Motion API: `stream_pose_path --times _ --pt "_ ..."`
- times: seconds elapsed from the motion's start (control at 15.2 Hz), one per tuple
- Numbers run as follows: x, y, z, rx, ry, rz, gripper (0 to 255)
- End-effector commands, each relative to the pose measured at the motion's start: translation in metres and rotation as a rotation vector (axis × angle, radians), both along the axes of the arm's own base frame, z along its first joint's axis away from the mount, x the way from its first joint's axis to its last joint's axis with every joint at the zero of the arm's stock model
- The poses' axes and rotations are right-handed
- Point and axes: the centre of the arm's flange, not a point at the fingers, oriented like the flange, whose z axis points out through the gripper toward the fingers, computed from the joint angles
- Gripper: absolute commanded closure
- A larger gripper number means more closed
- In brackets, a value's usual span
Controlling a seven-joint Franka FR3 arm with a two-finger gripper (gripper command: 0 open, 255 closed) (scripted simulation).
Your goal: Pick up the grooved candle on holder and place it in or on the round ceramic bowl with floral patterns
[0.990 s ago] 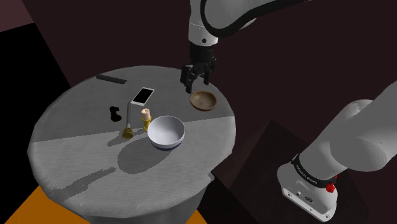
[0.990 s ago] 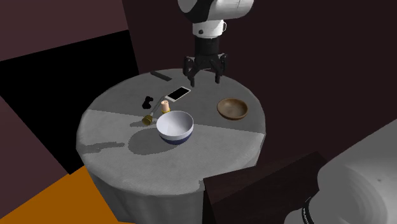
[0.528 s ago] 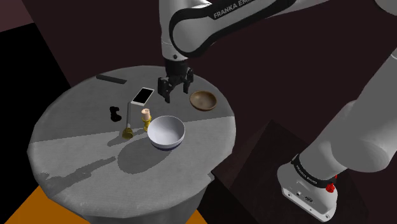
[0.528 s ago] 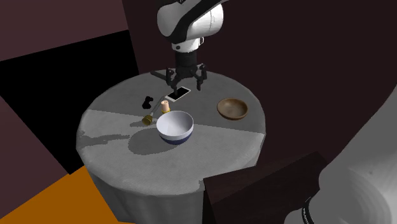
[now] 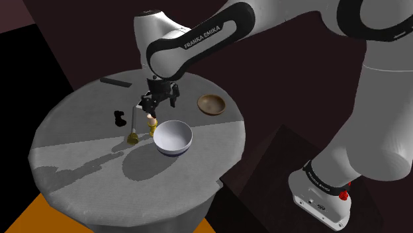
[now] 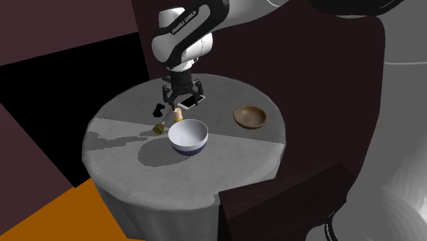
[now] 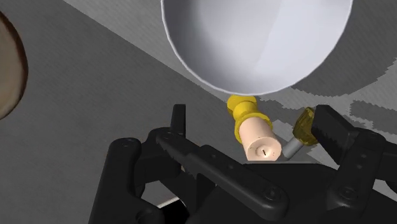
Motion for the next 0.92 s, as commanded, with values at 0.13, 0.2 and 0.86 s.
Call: stream_pose_path --times 0.13,0.2,0.86 --pt "0.03 0.031 -0.036 -0.015 -0.001 0.009 0" --pt "0.034 0.035 -0.041 -0.017 -0.001 0.01 0" --pt "0.032 0.034 -0.081 -0.017 -0.001 0.01 0"
